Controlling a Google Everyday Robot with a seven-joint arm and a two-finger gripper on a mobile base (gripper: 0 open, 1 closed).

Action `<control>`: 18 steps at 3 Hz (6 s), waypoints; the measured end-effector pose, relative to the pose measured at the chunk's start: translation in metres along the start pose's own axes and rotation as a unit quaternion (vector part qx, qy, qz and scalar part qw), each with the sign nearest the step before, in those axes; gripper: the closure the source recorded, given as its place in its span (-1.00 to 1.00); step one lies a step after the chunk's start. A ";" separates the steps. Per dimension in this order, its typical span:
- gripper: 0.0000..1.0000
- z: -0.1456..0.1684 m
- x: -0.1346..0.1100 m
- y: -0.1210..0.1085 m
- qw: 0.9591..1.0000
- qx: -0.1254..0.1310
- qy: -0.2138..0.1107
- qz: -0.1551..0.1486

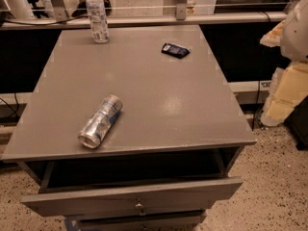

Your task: Pick rxbar blueberry

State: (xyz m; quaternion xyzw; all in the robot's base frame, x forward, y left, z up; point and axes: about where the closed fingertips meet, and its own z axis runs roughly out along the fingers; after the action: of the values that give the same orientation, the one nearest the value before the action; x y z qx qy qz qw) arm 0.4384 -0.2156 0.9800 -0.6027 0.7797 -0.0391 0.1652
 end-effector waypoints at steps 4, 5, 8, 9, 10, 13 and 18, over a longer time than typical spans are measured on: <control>-1.00 0.064 -0.019 -0.081 0.991 0.059 -0.110 0.054; -1.00 0.095 -0.027 -0.132 0.979 0.074 -0.167 0.092; -1.00 0.181 -0.086 -0.243 0.927 0.015 -0.325 0.185; -1.00 0.203 -0.106 -0.261 0.920 -0.002 -0.340 0.195; -1.00 0.221 -0.125 -0.269 0.919 -0.013 -0.347 0.189; -0.65 0.258 -0.144 -0.286 0.923 -0.017 -0.341 0.178; 1.00 0.218 -0.175 -0.269 0.899 -0.064 -0.406 0.151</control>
Offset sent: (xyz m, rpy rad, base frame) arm 0.0369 0.0035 -0.0120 0.1002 -0.0850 -0.0272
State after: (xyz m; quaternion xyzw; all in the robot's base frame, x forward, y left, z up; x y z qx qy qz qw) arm 0.7923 -0.0911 0.8814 -0.4508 0.7272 0.2843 0.4326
